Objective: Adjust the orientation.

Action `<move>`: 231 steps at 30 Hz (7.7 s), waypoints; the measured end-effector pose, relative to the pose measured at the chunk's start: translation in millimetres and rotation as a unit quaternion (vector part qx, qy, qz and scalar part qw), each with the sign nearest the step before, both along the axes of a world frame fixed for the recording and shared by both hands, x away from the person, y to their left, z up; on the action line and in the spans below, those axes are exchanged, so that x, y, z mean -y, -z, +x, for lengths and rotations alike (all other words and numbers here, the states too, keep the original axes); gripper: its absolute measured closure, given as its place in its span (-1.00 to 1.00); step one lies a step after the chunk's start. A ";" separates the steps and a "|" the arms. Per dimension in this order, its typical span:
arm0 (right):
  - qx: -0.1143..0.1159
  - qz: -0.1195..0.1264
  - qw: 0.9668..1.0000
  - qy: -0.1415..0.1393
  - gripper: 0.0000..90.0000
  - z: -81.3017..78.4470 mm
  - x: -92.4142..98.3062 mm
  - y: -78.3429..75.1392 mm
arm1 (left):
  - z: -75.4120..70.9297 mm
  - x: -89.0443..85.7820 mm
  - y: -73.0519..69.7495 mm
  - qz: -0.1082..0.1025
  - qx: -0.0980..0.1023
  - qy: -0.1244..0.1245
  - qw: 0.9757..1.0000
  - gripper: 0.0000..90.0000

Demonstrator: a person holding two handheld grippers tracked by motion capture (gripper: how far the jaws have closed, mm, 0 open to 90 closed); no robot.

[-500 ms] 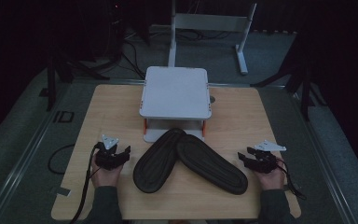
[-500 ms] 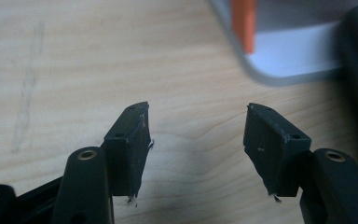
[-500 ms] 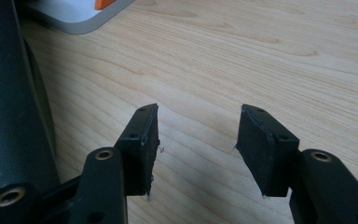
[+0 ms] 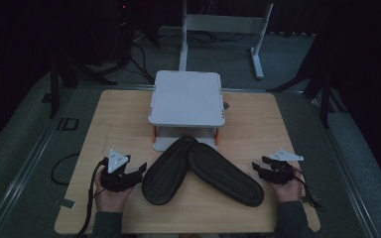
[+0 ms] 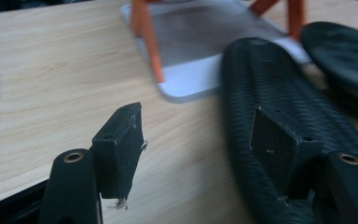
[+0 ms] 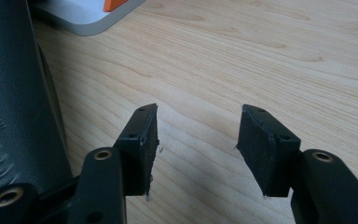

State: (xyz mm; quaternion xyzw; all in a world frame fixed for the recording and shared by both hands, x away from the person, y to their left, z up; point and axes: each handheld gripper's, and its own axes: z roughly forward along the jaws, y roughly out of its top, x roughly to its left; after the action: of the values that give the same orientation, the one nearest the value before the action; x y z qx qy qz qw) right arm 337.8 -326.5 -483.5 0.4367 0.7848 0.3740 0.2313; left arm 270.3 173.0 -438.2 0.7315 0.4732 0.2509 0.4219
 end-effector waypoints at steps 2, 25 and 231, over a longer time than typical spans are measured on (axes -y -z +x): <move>0.000 0.000 1.000 0.000 0.04 -0.1 0.1 -0.1 | -2.7 3.2 -1.6 0.002 0.003 0.008 1.000 -0.25; 0.000 0.005 1.000 0.000 0.02 -0.2 0.2 0.8 | -57.2 77.2 22.7 0.106 0.033 0.137 0.984 -0.95; 0.075 0.017 0.997 -0.031 0.02 -23.6 -14.6 -39.8 | 47.9 184.9 -1.5 0.000 0.038 0.202 0.979 0.00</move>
State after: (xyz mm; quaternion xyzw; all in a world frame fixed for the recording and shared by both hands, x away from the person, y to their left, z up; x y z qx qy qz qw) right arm 314.2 -311.8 -443.7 0.3869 0.7717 0.4263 0.2702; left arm 318.2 -11.9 -436.7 0.8021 0.2990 0.1884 0.4814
